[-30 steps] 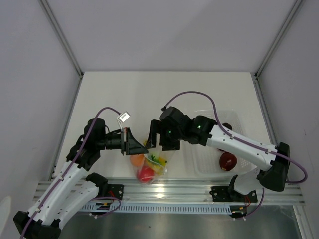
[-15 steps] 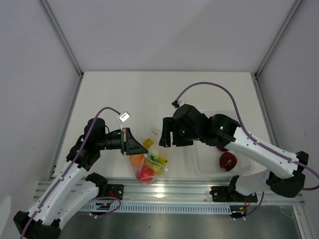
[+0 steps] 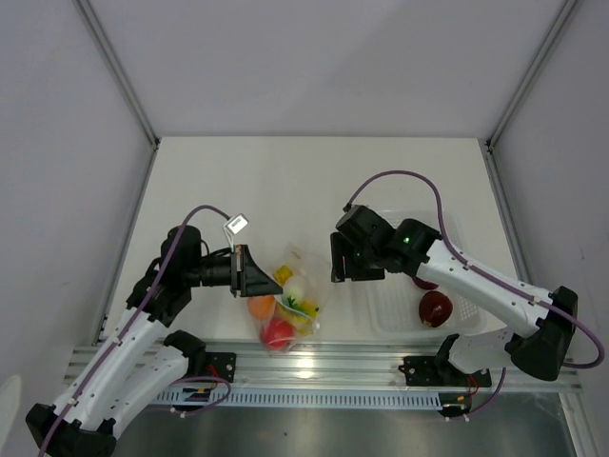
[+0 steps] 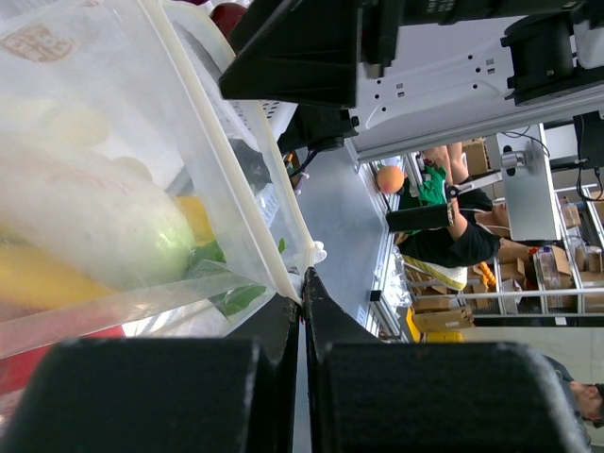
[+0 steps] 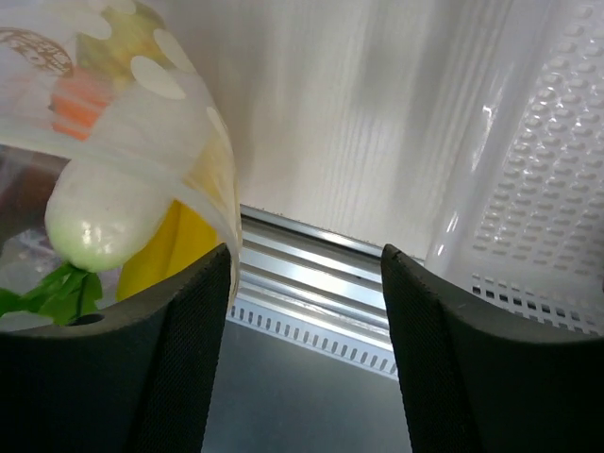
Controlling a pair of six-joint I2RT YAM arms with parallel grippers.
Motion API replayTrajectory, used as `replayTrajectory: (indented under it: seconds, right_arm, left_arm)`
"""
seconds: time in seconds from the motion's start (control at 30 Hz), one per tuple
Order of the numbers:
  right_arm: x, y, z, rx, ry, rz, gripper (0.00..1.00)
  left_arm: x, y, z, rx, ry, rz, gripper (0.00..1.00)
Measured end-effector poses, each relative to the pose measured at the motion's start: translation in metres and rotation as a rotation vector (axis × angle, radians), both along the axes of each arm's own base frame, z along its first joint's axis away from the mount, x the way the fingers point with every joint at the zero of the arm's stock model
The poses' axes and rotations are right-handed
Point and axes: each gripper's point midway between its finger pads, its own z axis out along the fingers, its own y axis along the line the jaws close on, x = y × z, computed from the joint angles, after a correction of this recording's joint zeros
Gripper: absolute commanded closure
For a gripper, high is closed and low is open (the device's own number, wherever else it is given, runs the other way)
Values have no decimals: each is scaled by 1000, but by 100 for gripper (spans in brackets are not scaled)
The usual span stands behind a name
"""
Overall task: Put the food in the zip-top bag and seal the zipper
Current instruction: Adjust the zipper food storage bag at the center of the board.
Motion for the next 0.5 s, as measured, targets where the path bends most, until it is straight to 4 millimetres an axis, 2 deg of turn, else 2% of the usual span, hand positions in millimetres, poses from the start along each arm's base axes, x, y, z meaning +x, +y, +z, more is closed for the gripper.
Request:
replayTrajectory:
  seconds: [0.1,0.13,0.2,0.23,0.27,0.43,0.5]
  right_arm:
    - [-1,6,-12,23,23,26,42]
    - [-1,9,-13,36,25,36,53]
    - [0,17,-14,64,18,62,67]
    - [1,21,-14,77,16,70,87]
    - [2,25,-13,92,11,83,98]
    - [4,41,-2,161,-12,114,100]
    - [4,46,10,167,-44,126,100]
  left_arm:
    - [0,0,0,0,1,-2,99]
    - [-1,0,0,0,1,-2,99]
    - [-1,0,0,0,2,-3,99]
    - [-1,0,0,0,3,-3,99]
    - [-1,0,0,1,4,-3,99]
    - [-2,1,-2,7,6,-4,100]
    - [-3,2,-3,15,6,-2,99]
